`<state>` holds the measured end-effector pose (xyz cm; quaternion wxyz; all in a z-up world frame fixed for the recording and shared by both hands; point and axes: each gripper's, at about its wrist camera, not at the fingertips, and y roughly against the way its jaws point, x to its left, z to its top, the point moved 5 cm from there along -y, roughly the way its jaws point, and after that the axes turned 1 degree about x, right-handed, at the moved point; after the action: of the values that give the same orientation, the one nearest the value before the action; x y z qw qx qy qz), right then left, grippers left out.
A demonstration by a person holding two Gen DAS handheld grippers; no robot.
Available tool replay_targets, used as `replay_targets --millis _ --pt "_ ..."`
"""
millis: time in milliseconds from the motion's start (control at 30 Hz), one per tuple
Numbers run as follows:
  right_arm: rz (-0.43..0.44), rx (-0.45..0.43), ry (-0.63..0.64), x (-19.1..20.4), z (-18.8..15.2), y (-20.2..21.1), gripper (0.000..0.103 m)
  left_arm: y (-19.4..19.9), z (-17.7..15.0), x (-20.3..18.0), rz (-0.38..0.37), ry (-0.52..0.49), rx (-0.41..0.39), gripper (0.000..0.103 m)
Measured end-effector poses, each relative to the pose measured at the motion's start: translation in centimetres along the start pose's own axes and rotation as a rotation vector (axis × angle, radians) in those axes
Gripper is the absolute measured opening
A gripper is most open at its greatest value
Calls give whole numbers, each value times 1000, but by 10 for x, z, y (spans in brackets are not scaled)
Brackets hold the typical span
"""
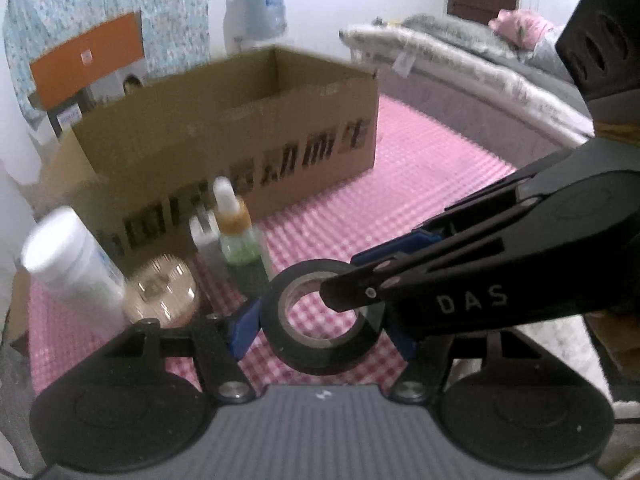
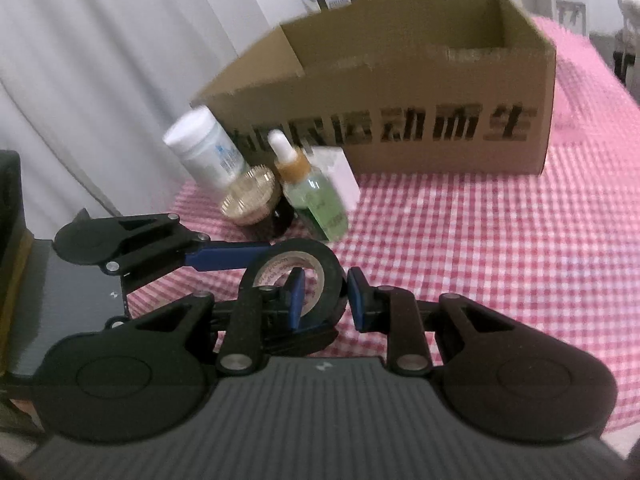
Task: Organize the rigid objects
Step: 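Carry the black tape roll over the box, then lower the tape roll into the box and open the right tool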
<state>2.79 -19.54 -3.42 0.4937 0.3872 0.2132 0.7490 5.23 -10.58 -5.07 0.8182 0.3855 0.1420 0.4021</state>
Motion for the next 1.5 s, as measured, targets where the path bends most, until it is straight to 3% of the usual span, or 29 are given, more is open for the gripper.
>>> replay_targets --millis 233,433,600,867,1133,1500 --pt "22 -143 97 30 46 48 22 55 45 18 47 -16 -161 68" --pt "84 -177 150 40 108 54 22 67 94 54 80 -1 -178 68" --pt "117 -106 146 29 168 23 22 35 132 94 62 36 -81 68" --pt "157 136 1 -20 235 -79 22 -60 159 158 4 109 178 68" --pt "163 294 -105 -50 244 -160 21 -127 154 193 -8 160 341 68" --pt "134 368 -116 -63 245 -204 23 -170 149 203 -2 156 423 68"
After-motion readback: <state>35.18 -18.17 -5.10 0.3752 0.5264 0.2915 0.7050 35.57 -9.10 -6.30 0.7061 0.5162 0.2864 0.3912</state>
